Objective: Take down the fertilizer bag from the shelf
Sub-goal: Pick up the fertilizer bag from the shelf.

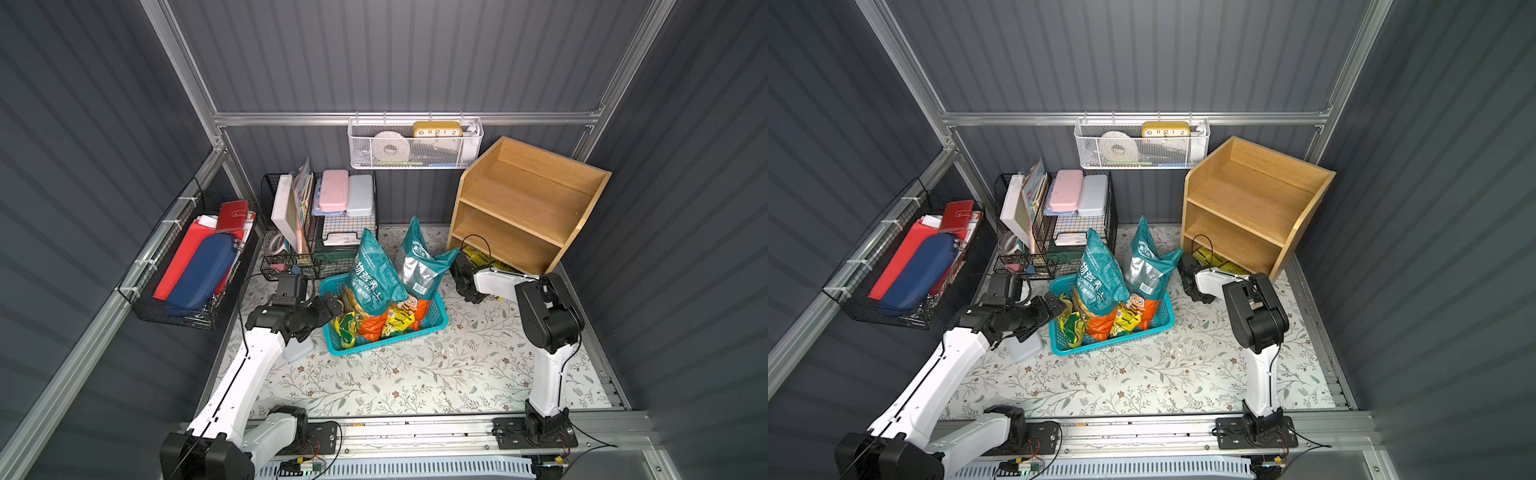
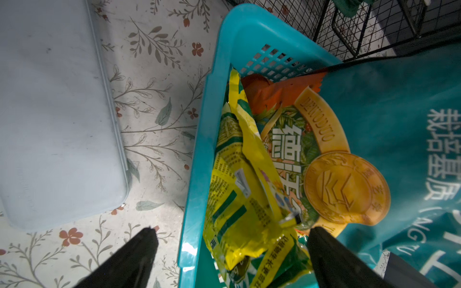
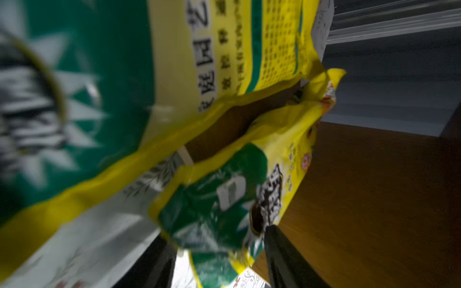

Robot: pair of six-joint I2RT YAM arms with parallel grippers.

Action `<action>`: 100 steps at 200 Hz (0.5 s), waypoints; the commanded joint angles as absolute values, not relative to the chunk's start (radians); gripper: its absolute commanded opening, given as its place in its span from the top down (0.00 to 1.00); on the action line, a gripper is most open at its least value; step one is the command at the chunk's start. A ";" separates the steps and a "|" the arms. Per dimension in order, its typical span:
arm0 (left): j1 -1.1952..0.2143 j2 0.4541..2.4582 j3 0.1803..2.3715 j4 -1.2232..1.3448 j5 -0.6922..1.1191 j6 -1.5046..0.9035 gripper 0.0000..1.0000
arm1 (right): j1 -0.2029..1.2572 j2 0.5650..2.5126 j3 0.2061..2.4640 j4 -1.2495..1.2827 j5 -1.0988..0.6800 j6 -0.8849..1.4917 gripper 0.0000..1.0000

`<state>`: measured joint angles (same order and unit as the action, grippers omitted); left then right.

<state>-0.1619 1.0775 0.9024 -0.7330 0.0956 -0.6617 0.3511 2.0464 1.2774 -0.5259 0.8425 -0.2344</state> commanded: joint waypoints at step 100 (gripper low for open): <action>-0.160 1.073 0.905 -0.745 0.097 -0.668 0.01 | 0.343 1.877 1.242 -0.601 0.730 -0.055 1.00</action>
<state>-0.1619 1.0744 0.9024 -0.7341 0.0929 -0.6621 0.3302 1.9667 1.2648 -0.5495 0.7792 -0.1501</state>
